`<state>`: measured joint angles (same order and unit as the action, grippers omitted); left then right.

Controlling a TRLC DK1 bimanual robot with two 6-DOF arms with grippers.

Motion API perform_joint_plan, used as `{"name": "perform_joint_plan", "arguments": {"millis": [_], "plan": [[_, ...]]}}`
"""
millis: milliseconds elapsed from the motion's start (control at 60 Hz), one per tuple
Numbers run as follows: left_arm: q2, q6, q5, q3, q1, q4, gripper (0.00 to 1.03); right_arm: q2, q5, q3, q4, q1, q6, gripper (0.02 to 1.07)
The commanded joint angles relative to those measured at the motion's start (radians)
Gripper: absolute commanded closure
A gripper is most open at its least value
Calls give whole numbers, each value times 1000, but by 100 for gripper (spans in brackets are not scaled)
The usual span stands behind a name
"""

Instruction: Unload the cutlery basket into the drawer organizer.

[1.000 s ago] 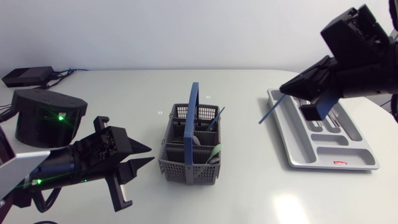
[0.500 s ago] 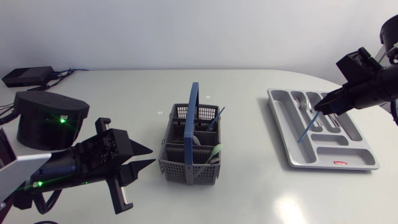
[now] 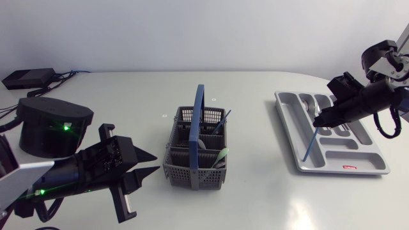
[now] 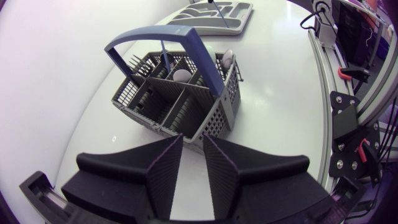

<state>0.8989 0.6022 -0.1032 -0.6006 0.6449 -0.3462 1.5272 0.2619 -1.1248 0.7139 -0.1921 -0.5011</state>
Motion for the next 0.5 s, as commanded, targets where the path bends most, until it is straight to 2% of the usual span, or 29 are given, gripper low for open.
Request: {"name": "perform_joint_plan", "arguments": {"millis": [0,317,483], "plan": [[-9,-12,0,25,9,4,75,67,-4,-3,-41,-10,24,101],[-9,-12,7,28,9,4,75,278,-3,-86,-229,-24,104,99],[-9,-12,7,30,9,6,75,350,-4,-135,-283,-26,142,79]]}}
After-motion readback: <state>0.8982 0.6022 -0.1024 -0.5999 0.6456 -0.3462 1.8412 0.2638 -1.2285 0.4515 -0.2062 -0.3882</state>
